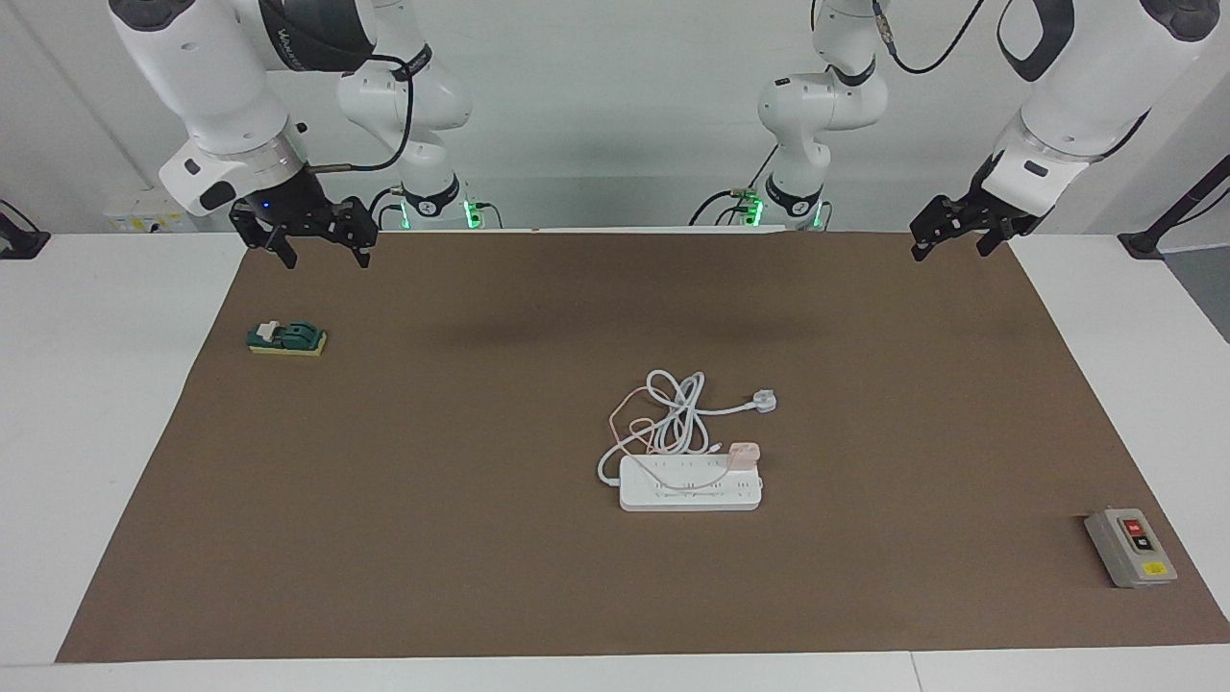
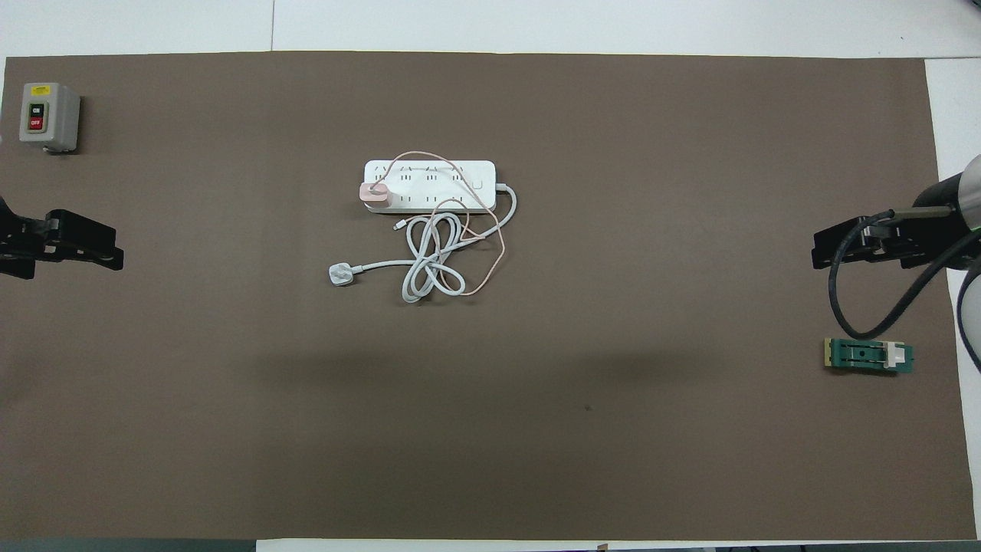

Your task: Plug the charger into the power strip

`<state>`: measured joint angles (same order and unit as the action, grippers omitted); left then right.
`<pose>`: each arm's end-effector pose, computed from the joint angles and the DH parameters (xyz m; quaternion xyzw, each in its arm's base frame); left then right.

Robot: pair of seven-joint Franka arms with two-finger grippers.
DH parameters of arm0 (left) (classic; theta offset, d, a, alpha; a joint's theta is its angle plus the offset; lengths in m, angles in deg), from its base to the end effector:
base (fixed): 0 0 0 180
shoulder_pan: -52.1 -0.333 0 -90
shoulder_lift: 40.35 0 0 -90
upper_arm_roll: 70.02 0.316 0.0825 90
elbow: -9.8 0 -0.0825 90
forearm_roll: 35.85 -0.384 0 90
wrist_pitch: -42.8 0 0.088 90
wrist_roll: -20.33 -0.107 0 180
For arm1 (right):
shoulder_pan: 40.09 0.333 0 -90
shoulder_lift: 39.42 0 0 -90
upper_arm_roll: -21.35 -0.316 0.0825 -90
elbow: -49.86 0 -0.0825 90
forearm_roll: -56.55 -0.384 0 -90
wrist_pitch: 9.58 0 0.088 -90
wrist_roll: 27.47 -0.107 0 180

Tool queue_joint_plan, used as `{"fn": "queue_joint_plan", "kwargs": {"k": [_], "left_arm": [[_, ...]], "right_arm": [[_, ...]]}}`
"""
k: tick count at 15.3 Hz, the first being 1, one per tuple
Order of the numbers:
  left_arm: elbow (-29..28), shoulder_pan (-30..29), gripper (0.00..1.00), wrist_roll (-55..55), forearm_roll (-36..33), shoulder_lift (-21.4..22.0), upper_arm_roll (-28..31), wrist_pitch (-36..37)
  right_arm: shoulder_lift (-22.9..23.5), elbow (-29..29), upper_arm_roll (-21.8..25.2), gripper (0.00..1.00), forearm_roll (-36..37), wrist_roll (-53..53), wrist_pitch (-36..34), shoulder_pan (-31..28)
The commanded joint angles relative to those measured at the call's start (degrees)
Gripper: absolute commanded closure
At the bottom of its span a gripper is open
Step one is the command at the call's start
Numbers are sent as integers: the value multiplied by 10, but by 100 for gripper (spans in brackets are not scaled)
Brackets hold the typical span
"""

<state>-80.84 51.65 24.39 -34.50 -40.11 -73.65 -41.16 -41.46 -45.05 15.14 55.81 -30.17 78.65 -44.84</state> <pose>0.5402 -0.0328 0.6130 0.9983 0.0071 -0.0568 0.0081 0.5377 0.0161 0.6010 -0.9991 0.0110 0.0407 0.0031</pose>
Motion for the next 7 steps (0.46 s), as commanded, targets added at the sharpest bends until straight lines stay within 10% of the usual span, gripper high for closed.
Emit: {"fn": "queue_joint_plan", "kwargs": {"k": [1, 7], "left_arm": [[-20, -6, 0, -2, -7, 6, -7, -20], [-17, -4, 0, -1, -7, 6, -7, -19]], "right_arm": [[-11, -13, -6, 0, -6, -4, 9, -10], [-11, -13, -6, 0, -6, -4, 9, -10]]}}
